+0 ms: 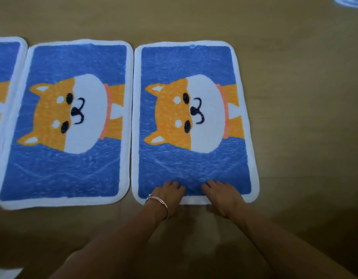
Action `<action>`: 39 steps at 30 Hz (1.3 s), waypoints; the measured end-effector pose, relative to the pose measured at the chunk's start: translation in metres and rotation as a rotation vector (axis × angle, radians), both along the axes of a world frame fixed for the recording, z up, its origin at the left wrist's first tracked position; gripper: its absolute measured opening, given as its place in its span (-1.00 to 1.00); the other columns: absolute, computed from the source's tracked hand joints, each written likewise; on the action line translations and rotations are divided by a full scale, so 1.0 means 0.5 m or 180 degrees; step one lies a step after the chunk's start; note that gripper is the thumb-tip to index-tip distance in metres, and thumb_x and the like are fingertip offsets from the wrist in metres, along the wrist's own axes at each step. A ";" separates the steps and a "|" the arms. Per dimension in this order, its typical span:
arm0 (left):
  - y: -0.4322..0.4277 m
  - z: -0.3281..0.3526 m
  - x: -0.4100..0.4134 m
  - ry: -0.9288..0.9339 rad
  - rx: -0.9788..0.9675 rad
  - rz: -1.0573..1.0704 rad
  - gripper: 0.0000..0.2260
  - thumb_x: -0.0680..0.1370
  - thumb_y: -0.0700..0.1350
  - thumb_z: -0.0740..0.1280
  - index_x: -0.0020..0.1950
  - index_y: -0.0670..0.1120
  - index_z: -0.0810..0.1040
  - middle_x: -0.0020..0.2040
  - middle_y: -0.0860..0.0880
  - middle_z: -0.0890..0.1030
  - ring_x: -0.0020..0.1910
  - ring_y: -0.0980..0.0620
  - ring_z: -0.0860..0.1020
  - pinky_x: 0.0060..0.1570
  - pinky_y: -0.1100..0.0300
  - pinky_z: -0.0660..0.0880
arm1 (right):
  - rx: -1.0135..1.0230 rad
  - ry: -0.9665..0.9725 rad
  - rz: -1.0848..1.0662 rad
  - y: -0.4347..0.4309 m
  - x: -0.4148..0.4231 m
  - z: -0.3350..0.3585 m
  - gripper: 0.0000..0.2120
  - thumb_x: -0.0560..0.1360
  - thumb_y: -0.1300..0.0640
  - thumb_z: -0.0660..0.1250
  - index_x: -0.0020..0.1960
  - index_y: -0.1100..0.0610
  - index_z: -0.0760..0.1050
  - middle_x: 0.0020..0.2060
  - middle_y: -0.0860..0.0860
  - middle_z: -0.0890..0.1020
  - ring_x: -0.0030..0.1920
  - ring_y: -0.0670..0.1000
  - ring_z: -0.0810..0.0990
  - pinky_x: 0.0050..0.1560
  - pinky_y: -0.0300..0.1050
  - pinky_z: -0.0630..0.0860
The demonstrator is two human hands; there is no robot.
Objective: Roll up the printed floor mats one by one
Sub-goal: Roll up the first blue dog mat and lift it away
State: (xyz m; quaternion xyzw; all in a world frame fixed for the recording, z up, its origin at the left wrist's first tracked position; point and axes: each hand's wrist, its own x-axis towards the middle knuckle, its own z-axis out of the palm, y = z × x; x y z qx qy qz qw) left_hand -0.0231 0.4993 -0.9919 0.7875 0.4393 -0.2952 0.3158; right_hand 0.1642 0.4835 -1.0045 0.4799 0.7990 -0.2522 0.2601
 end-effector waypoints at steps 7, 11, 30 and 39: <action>0.012 -0.002 0.000 -0.0182 0.0010 0.0106 -0.58 0.57 0.09 0.24 0.36 -0.06 0.32 0.31 -0.10 0.35 0.28 -0.10 0.36 0.15 -0.02 0.42 | 0.0087 0.0379 -0.0293 0.031 0.005 0.009 -0.78 0.52 0.08 0.19 0.12 0.10 0.49 0.09 0.06 0.54 0.10 0.11 0.52 0.04 -0.03 0.44; 0.027 -0.003 0.008 -0.0185 0.0238 0.0304 -0.74 0.65 -0.01 0.09 0.26 -0.09 0.39 0.23 -0.10 0.48 0.19 -0.11 0.47 0.05 0.02 0.42 | 0.0265 0.0733 -0.0864 0.067 0.012 0.032 -0.88 0.56 0.15 0.15 0.07 0.10 0.38 -0.04 0.05 0.56 -0.05 0.10 0.52 -0.11 -0.01 0.40; 0.064 0.005 0.038 0.0343 0.1290 -0.0612 -0.54 0.65 -0.02 0.05 0.52 -0.12 0.08 0.42 -0.19 0.22 0.40 -0.19 0.18 0.40 -0.25 -0.08 | 0.1321 0.0422 -0.0369 0.067 0.003 0.002 -0.69 0.08 0.25 0.61 -0.31 0.13 0.51 -0.49 0.01 0.53 -0.43 0.06 0.53 -0.38 -0.16 0.47; 0.068 -0.007 0.037 0.0247 0.0766 0.0623 -0.62 0.67 -0.01 0.03 0.47 -0.08 0.12 0.32 -0.08 0.41 0.25 -0.17 0.42 0.00 -0.03 0.46 | 0.0971 -0.0139 -0.0524 0.065 -0.023 0.000 -0.59 0.33 0.29 0.39 0.17 0.18 0.48 0.04 0.19 0.53 0.11 0.24 0.49 0.28 0.32 0.28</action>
